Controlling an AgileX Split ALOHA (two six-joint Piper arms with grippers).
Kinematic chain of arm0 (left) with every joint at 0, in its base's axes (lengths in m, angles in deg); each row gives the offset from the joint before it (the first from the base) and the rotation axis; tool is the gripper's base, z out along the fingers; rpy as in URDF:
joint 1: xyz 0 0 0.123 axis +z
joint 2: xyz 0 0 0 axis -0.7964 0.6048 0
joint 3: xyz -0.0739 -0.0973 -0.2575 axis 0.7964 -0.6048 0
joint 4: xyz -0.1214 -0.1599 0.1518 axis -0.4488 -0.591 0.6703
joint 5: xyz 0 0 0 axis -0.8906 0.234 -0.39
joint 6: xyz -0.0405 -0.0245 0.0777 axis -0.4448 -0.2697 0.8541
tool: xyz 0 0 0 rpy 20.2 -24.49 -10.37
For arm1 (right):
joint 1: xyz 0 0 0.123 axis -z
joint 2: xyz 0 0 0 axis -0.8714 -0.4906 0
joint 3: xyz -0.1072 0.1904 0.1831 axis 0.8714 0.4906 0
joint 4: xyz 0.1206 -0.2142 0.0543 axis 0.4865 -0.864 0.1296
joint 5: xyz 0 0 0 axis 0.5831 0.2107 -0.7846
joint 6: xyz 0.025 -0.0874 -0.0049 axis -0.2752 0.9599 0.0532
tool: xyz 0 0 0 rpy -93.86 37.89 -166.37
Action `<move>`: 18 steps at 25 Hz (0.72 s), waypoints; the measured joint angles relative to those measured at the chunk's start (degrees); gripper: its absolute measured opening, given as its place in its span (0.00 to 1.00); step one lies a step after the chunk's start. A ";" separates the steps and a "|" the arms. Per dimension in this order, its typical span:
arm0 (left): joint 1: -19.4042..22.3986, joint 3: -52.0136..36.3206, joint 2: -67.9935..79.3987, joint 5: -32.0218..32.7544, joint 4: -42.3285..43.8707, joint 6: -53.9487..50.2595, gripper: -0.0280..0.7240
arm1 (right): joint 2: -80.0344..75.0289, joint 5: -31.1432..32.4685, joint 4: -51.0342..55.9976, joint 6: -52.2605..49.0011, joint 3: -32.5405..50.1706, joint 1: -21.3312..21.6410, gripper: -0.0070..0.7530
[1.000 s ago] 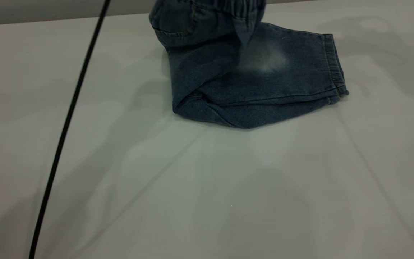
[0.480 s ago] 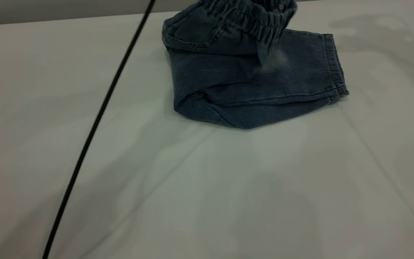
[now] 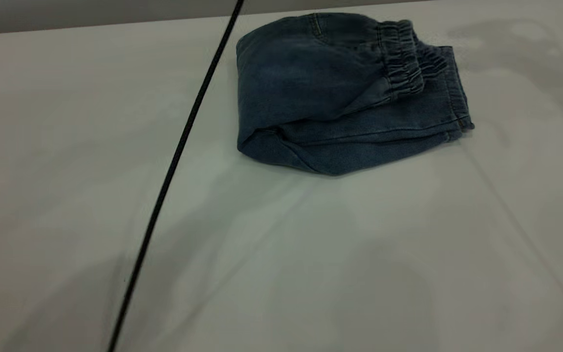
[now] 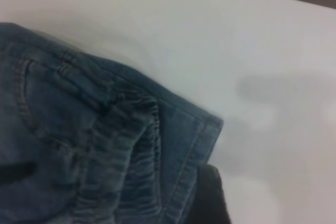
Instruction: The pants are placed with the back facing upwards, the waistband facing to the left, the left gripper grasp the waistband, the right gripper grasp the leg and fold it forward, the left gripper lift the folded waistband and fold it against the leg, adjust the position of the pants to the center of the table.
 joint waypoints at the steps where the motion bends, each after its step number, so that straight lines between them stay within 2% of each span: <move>1: 0.14 0.00 -0.67 0.06 0.59 -1.02 0.73 | 0.00 0.00 0.24 0.00 0.00 0.00 0.64; 4: 1.12 0.00 -2.12 4.70 4.23 -4.81 0.74 | 0.00 0.12 1.21 0.18 0.00 0.00 0.64; 7: 1.70 0.00 -2.32 12.91 10.89 -10.03 0.74 | 0.28 1.20 2.48 0.26 -0.42 0.00 0.64; 10: 1.70 0.00 -1.07 17.59 18.36 -15.87 0.74 | 1.06 1.78 4.36 0.60 -2.56 0.00 0.64; 13: 1.61 0.00 0.81 18.31 23.77 -20.78 0.74 | 2.92 1.71 7.40 0.60 -5.88 0.00 0.64; 18: 1.54 0.00 3.65 13.49 24.37 -21.76 0.74 | 8.62 1.66 10.94 0.67 -10.23 0.00 0.64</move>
